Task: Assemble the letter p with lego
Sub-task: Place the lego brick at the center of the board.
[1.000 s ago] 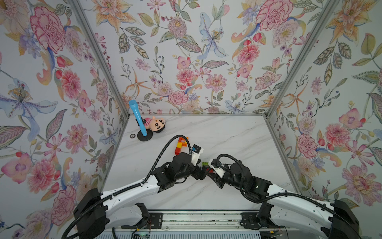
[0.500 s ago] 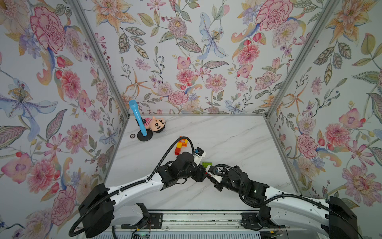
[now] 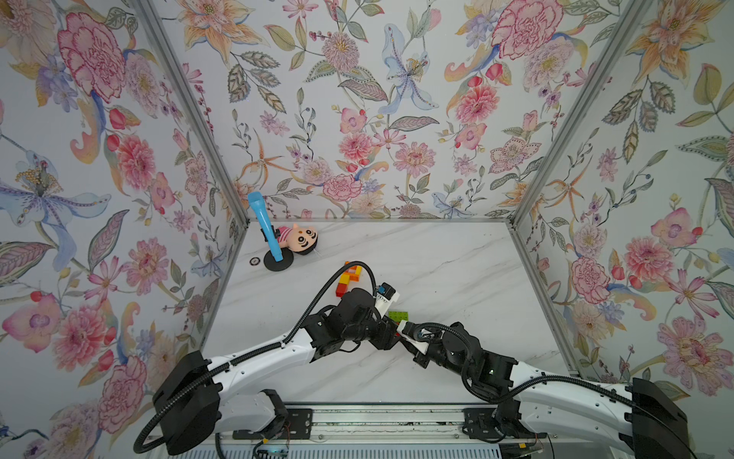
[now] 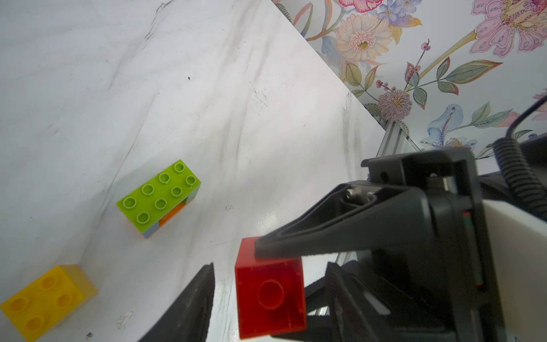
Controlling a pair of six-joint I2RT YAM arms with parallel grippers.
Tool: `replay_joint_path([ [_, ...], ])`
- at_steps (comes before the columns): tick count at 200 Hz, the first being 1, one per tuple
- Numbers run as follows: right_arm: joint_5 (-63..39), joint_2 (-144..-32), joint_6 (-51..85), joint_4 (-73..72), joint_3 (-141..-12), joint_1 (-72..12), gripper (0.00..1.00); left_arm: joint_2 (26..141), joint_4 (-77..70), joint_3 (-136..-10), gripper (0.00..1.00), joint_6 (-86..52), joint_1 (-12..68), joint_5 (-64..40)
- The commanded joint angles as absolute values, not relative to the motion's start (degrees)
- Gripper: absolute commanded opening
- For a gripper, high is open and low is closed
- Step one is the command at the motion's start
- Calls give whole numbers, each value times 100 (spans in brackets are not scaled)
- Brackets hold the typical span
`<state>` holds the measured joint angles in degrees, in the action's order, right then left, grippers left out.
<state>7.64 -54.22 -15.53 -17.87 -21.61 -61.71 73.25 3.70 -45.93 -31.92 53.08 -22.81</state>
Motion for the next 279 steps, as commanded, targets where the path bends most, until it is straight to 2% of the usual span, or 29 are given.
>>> replay_joint_path([
  [1, 1031, -5327, -1703, -2650, -2222, -6219, 22, 7552, 1030, -4662, 59, -2958, 5330, -2564],
  [29, 1088, -5331, -1774, -2781, -2180, -6252, 22, 7706, 1169, -4697, 56, -2875, 5326, -2540],
  [79, 1453, -5414, -1802, -2868, -2190, -6260, 22, 7849, 1206, -4762, 34, -2854, 5335, -2549],
  [108, 1563, -5436, -1752, -2883, -2226, -6258, 25, 7950, 1076, -4790, 27, -2926, 5338, -2481],
  [119, 1586, -5401, -1687, -2872, -2232, -6250, 29, 7963, 981, -4799, 25, -2974, 5335, -2463],
  [136, 1459, -5284, -1441, -2856, -2187, -6133, 44, 7946, 779, -4767, 22, -3081, 5320, -2418],
  [159, 958, -4963, -832, -2667, -2133, -5704, 62, 7868, 593, -4697, 21, -3185, 5225, -2298],
  [183, -358, -4521, 110, -2632, -1990, -4898, 78, 7569, 86, -4413, 20, -3435, 4956, -2339],
  [201, -1684, -4319, 742, -2757, -1919, -4239, 79, 7272, -516, -4164, 20, -3643, 4741, -2520],
  [222, -2624, -4276, 932, -3168, -1752, -3833, 78, 6997, -847, -4068, 21, -3561, 4717, -2463],
  [279, -3078, -4577, 896, -4782, -1303, -3753, 82, 6496, -2046, -3658, 21, -3954, 4614, -2889],
])
